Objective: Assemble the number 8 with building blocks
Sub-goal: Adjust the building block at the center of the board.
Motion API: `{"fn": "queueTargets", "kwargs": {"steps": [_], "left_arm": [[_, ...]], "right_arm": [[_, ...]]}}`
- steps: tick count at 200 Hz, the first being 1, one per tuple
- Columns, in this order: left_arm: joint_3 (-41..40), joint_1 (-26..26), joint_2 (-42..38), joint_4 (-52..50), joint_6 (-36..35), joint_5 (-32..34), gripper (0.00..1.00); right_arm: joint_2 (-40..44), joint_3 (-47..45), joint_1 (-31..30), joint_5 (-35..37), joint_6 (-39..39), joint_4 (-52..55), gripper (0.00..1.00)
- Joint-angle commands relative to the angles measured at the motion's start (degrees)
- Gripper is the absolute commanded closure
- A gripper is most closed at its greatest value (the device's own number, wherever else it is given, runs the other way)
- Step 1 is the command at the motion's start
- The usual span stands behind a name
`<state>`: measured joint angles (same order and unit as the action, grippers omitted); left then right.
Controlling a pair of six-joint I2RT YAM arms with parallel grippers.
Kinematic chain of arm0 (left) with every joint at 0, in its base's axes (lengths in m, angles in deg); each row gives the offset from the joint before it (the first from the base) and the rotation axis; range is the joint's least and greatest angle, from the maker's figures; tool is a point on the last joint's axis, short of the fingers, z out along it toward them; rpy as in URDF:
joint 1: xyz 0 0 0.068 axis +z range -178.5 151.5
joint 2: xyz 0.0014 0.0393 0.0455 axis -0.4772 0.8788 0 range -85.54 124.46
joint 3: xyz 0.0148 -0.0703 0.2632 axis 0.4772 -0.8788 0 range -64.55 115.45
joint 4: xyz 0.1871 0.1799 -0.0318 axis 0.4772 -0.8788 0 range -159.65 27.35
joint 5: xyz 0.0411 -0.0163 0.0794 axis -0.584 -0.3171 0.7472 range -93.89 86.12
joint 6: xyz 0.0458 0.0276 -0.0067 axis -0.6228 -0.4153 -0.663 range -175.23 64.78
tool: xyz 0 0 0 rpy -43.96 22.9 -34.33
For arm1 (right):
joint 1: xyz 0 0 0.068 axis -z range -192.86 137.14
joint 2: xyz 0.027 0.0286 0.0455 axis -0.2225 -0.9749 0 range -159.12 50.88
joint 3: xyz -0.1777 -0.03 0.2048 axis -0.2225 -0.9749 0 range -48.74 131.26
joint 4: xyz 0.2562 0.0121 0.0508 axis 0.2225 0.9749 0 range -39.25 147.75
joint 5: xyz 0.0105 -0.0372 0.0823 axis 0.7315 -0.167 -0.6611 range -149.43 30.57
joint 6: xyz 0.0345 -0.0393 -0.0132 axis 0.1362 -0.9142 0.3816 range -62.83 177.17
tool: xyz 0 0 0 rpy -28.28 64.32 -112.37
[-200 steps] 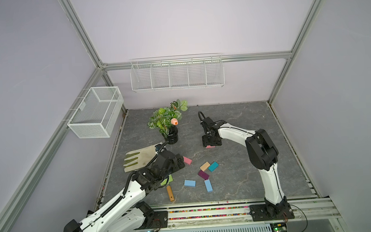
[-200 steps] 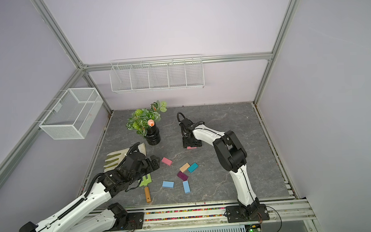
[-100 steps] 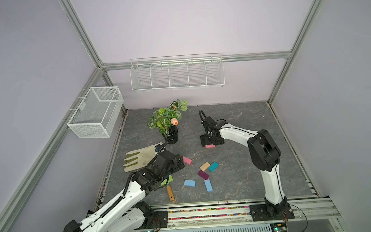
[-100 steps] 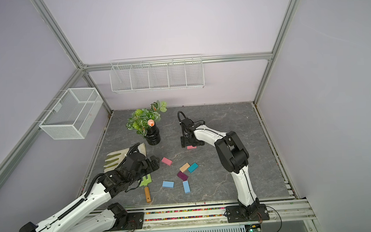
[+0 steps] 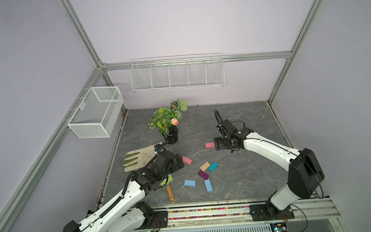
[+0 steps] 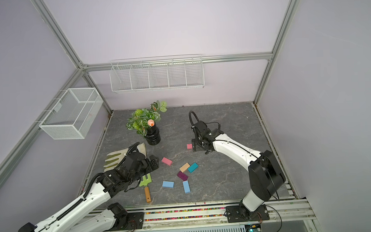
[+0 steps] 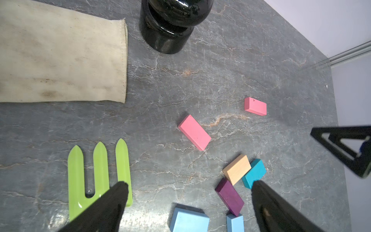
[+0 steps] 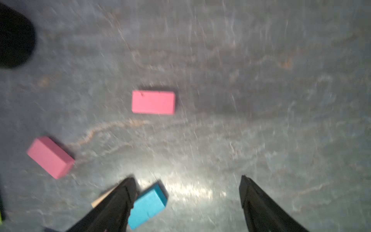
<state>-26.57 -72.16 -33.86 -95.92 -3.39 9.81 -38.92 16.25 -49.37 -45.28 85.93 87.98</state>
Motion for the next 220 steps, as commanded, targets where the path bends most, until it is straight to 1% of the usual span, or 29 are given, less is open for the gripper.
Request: {"fn": "queueTargets", "kwargs": {"steps": [1,9,18,35,49,58,77,107,122,159,183,220], "left_arm": [[2.01,-1.41,1.24,-0.20,0.63,0.81,0.01],[2.29,-2.34,1.78,0.05,0.96,1.34,0.02],[2.82,-3.48,2.56,-0.35,1.30,2.41,0.02],[3.82,-5.19,4.20,-0.99,1.87,3.90,0.04],[4.42,-5.95,5.70,-1.00,2.39,3.91,0.05],[4.71,-6.65,6.56,-0.91,2.76,4.10,0.05],[5.41,-8.00,7.48,-1.06,3.17,5.27,0.05],[5.76,-8.17,7.27,-0.74,3.02,5.27,0.05],[5.71,-8.18,7.08,-0.70,2.79,5.44,0.05],[5.31,-8.28,7.11,-0.57,2.92,5.55,0.06],[5.34,-8.28,7.03,-0.72,3.19,5.72,0.10],[5.44,-8.25,6.02,-2.06,3.63,6.78,0.10]], "right_arm": [[5.38,-7.29,-0.45,0.64,4.32,0.42,0.20],[7.08,-9.65,-0.62,0.16,4.84,-0.97,0.27],[8.16,-11.30,-0.58,-0.21,5.57,-2.01,0.38],[7.42,-11.80,-0.97,-1.23,5.54,-2.90,0.55],[5.51,-11.49,-1.54,-1.92,5.42,-3.47,0.65],[3.75,-11.14,-2.06,-1.94,5.60,-3.67,0.68],[0.95,-10.87,-3.08,-2.01,5.69,-5.29,0.68],[-2.40,-10.35,-3.70,-2.62,5.65,-7.66,0.61],[-3.63,-10.21,-3.98,-3.34,5.52,-9.18,0.59],[-8.08,-6.81,-5.23,-4.92,5.00,-8.69,0.61],[-10.82,-4.35,-7.50,-5.21,5.08,-7.59,0.61],[-11.98,-2.94,-11.39,-6.71,6.44,-8.04,0.59]]}}
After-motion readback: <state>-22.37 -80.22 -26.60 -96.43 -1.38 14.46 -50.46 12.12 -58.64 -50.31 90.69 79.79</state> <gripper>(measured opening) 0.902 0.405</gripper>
